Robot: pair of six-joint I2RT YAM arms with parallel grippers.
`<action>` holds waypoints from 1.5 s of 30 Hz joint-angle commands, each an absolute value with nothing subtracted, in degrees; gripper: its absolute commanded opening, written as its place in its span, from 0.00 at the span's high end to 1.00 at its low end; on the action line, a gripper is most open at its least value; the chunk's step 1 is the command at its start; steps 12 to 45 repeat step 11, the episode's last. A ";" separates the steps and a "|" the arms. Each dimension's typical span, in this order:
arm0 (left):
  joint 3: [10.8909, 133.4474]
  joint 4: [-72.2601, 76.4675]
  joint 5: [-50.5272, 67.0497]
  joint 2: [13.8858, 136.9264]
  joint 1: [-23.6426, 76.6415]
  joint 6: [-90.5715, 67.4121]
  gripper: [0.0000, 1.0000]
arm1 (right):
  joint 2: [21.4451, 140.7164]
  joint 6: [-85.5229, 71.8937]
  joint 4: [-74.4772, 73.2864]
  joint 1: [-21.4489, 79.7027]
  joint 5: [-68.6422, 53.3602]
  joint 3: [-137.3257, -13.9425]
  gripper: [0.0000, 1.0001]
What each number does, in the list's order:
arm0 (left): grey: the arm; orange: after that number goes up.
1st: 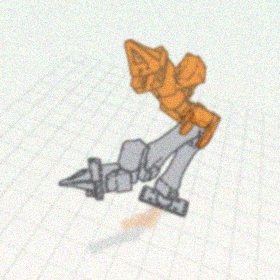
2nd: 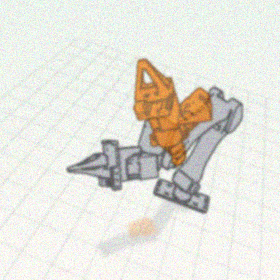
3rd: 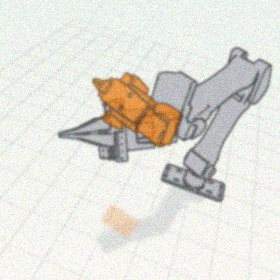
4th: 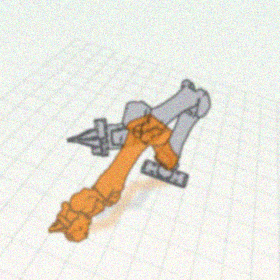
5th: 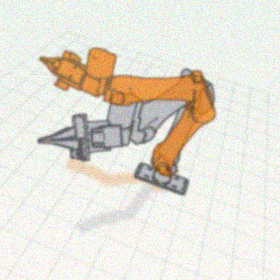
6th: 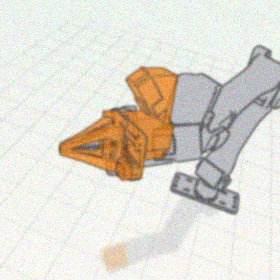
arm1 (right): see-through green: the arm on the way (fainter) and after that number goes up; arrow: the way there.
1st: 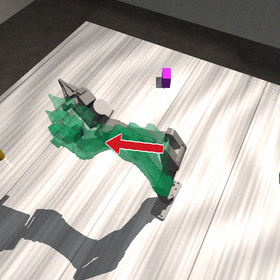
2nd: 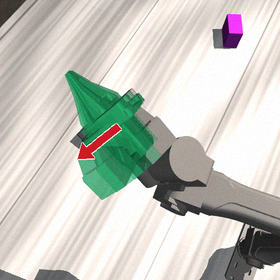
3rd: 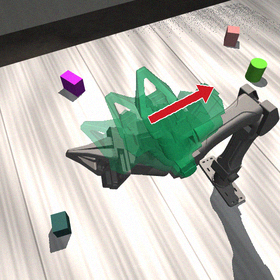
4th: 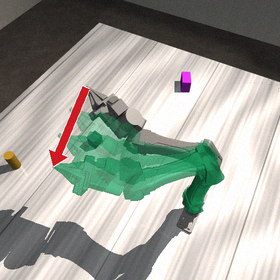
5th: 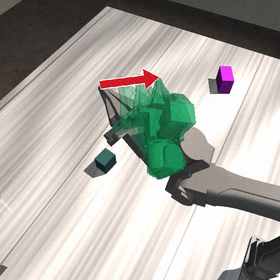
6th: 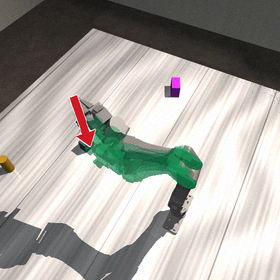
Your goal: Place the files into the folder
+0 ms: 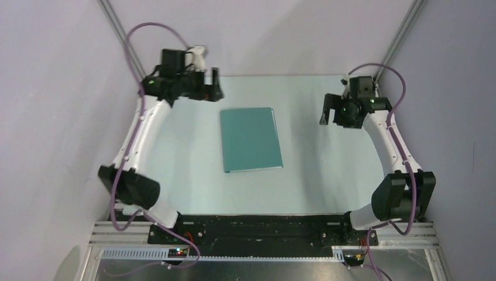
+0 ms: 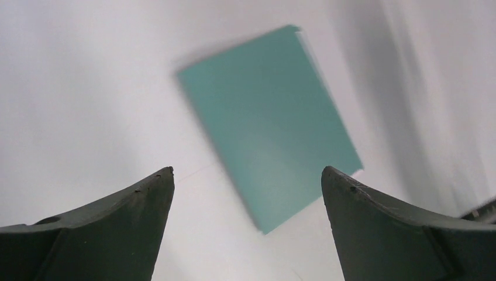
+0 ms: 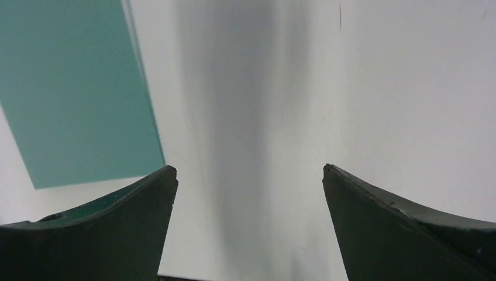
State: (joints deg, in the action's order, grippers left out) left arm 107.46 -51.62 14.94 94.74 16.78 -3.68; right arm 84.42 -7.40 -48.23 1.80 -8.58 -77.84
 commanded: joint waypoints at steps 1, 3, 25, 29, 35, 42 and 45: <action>97.79 -46.69 9.82 85.17 8.69 -5.57 0.00 | 81.90 -7.79 -47.80 7.68 2.50 -89.48 0.01; 93.72 -41.90 5.02 80.50 7.74 -3.90 0.00 | 81.12 -8.17 -47.54 9.30 3.14 -92.26 0.01; 79.62 -30.03 2.25 74.34 7.56 -8.81 0.00 | 79.55 -10.73 -40.20 10.72 4.50 -85.94 0.01; 79.62 -30.03 2.25 74.34 7.56 -8.81 0.00 | 79.55 -10.73 -40.20 10.72 4.50 -85.94 0.01; 79.62 -30.03 2.25 74.34 7.56 -8.81 0.00 | 79.55 -10.73 -40.20 10.72 4.50 -85.94 0.01; 79.62 -30.03 2.25 74.34 7.56 -8.81 0.00 | 79.55 -10.73 -40.20 10.72 4.50 -85.94 0.01; 79.62 -30.03 2.25 74.34 7.56 -8.81 0.00 | 79.55 -10.73 -40.20 10.72 4.50 -85.94 0.01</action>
